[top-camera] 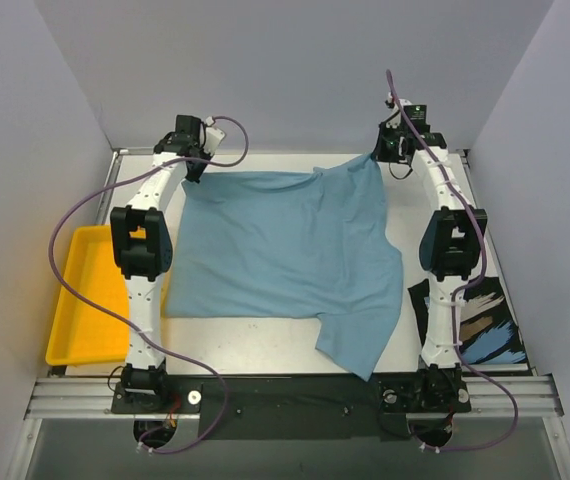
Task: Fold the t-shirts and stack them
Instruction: Flatten out the tshirt
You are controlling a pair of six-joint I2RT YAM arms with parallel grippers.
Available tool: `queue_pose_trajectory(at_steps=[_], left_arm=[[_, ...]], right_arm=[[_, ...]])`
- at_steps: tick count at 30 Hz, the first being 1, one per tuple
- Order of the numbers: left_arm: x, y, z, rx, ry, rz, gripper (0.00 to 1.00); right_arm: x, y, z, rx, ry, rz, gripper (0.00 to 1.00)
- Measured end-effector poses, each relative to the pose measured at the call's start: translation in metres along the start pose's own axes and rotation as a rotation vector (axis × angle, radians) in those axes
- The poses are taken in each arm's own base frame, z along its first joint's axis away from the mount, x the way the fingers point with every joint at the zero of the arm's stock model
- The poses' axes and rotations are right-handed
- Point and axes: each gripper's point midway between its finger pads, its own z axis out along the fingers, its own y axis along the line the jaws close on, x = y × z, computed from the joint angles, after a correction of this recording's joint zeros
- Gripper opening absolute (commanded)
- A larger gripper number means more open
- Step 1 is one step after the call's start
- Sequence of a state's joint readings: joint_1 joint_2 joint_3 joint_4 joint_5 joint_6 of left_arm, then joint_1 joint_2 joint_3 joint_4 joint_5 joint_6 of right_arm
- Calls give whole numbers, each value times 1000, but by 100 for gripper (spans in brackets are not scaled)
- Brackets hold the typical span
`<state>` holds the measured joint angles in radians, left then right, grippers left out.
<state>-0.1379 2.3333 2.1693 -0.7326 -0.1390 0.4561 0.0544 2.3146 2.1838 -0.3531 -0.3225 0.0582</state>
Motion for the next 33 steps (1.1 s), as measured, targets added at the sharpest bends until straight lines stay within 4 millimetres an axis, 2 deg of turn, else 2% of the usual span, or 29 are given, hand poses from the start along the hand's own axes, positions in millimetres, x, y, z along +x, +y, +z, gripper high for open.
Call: queue_pose_trajectory(at_steps=[5,7,8,9,11,12,13,16,20,22,23,25,27,29,30,31,32,33], left_arm=[[-20,13,21,-48,-46,-14,0],[-27,17,28,-68,-65,-18,0],[-28,19,31,-75,-70,-19,8],[-29,20,34,-82,-72,-19,39],[-29,20,38,-88,-71,-12,67],[-28,20,40,-91,-66,-13,73],[-26,21,41,-94,-61,-9,82],[-25,24,41,-98,-60,-15,85],[-25,21,34,-59,-63,-12,87],[-26,16,22,-11,-65,-5,85],[-28,11,10,30,-74,7,83],[-27,0,-22,110,-85,43,75],[-20,-14,-61,192,-97,95,73],[3,-36,-108,279,-105,166,73],[21,-49,-130,323,-98,213,76],[39,-62,-150,357,-92,258,77],[56,-73,-162,385,-79,302,80],[87,-90,-177,428,-52,370,80]], right_arm=[[-17,-23,13,22,-84,69,0],[-18,-34,21,29,-101,99,0],[-17,-38,26,30,-105,116,2],[-17,-41,29,29,-109,131,24],[-15,-44,37,30,-112,165,55],[-12,-47,40,39,-111,181,64],[-10,-50,42,51,-106,199,69],[-5,-62,40,123,-89,238,91],[1,-80,23,261,-52,257,94],[5,-86,3,327,-22,259,94],[10,-88,-12,363,0,260,94],[21,-84,-52,423,49,258,92],[37,-71,-104,463,80,259,90],[60,-47,-156,466,107,254,87],[70,-35,-174,456,111,253,85],[89,-18,-194,438,126,251,85],[105,-7,-208,426,143,251,85],[129,7,-220,408,175,246,85]])
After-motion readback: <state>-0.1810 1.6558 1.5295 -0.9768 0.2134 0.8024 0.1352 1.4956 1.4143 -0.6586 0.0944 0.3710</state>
